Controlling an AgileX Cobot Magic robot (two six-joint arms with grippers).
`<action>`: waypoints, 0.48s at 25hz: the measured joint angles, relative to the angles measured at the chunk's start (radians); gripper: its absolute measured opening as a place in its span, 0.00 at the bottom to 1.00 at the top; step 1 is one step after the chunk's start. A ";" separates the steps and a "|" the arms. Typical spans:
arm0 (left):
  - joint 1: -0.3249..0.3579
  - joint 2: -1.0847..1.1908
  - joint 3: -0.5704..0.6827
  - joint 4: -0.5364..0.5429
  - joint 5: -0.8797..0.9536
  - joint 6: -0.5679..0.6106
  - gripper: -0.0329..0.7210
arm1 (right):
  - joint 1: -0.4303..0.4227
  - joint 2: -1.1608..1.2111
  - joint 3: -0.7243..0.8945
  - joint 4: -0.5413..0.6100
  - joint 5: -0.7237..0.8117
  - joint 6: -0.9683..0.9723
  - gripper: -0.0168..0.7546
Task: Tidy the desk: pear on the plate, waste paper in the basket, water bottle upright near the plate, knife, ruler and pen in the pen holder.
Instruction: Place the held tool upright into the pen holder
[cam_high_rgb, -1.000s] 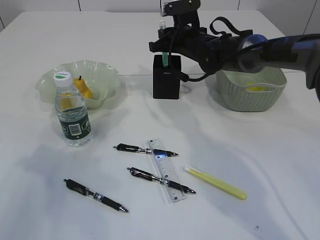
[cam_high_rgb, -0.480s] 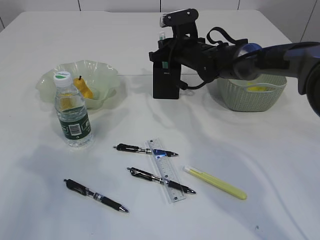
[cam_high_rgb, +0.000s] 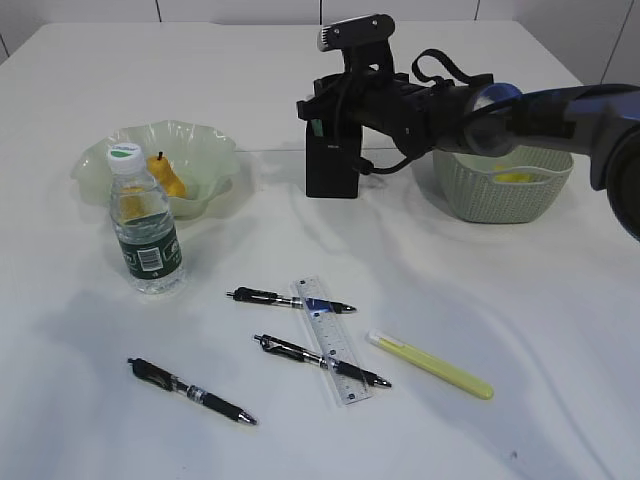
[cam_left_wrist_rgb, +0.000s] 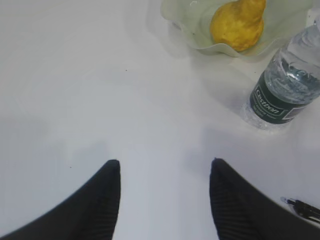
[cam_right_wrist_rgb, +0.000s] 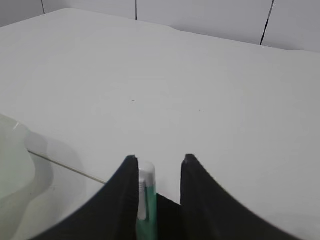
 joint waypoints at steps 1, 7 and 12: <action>0.000 0.000 0.000 0.000 0.000 0.000 0.58 | 0.000 0.000 -0.005 0.000 0.008 0.000 0.31; 0.000 0.000 0.000 0.000 0.000 0.000 0.58 | 0.001 -0.002 -0.060 0.000 0.169 0.002 0.32; 0.000 0.000 0.000 0.000 0.000 0.000 0.58 | 0.001 -0.044 -0.071 0.000 0.242 0.002 0.32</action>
